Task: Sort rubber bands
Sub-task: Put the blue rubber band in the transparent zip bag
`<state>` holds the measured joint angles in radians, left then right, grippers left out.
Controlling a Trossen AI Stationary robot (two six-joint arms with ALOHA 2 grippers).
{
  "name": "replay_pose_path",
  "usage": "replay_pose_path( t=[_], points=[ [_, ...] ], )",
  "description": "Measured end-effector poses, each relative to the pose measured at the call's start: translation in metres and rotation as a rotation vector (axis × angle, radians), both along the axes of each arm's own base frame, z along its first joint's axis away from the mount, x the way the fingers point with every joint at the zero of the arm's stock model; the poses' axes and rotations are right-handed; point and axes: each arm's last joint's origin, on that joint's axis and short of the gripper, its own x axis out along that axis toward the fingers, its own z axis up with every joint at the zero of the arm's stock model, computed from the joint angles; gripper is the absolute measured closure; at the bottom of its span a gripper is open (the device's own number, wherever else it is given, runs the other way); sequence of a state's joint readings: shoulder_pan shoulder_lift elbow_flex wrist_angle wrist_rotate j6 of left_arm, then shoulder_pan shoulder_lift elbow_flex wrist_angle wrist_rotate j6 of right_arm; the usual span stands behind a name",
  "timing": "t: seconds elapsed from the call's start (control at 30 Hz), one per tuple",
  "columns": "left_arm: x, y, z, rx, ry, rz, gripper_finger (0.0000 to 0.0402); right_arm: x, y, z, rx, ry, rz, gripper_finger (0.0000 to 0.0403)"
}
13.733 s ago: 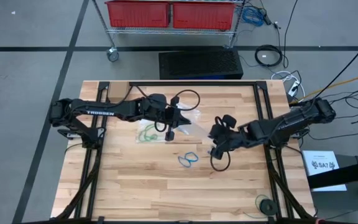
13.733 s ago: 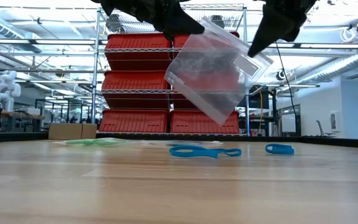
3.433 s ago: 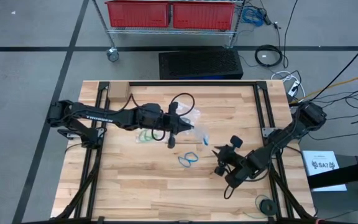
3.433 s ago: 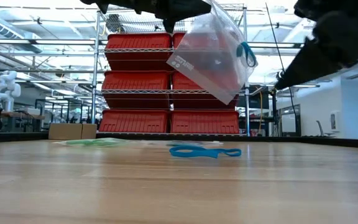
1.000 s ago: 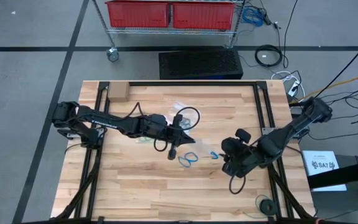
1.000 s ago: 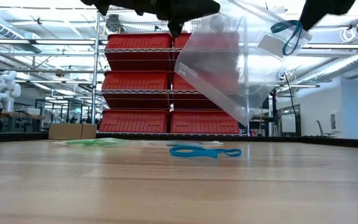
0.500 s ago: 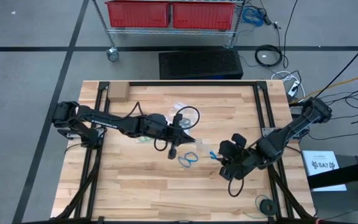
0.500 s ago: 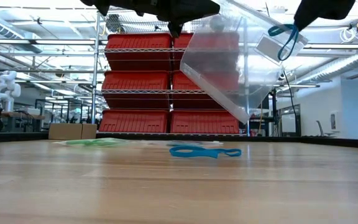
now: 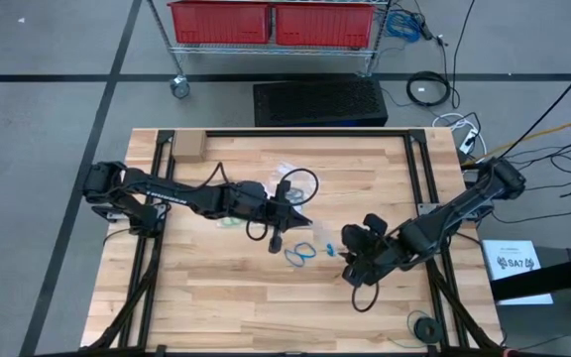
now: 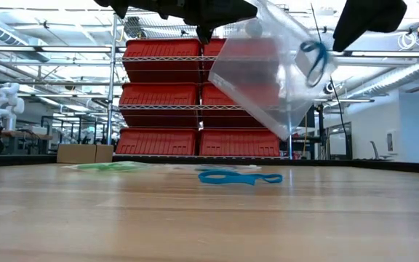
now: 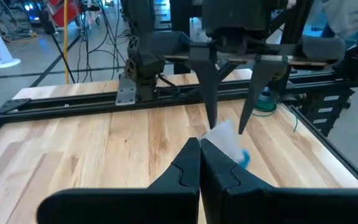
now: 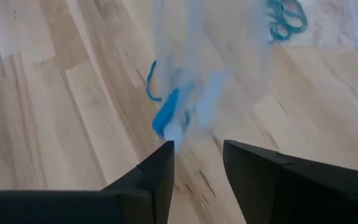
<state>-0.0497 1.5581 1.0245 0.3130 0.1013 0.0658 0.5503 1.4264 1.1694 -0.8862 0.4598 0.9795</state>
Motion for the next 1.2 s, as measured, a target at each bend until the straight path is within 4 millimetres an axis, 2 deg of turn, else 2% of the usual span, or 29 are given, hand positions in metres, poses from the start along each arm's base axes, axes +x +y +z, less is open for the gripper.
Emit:
replay_pose_path(
  t=[0.2,0.37,0.73,0.97,1.1,1.2],
  points=[
    [0.000,0.003,0.000,0.001,0.000,0.013,0.0402,0.001,0.002,0.002,0.046,-0.022,-0.010,0.0258],
    [0.000,0.008,0.000,0.009,0.000,0.052,0.0402,0.002,0.002,-0.003,-0.012,-0.002,0.000,0.0236],
    [0.000,0.011,0.000,0.022,0.004,0.111,0.0402,0.028,0.011,-0.053,-0.337,-0.016,-0.154,0.0193],
    [0.000,0.012,0.000,0.026,0.004,0.140,0.0402,0.039,0.012,-0.073,-0.426,-0.043,-0.227,0.0191],
    [0.000,0.012,0.000,0.026,0.003,0.144,0.0402,0.042,0.010,-0.074,-0.442,-0.074,-0.255,0.0200],
    [0.000,0.012,0.000,0.027,0.004,0.146,0.0402,0.042,0.008,-0.073,-0.471,-0.098,-0.279,0.0222]
  ],
)
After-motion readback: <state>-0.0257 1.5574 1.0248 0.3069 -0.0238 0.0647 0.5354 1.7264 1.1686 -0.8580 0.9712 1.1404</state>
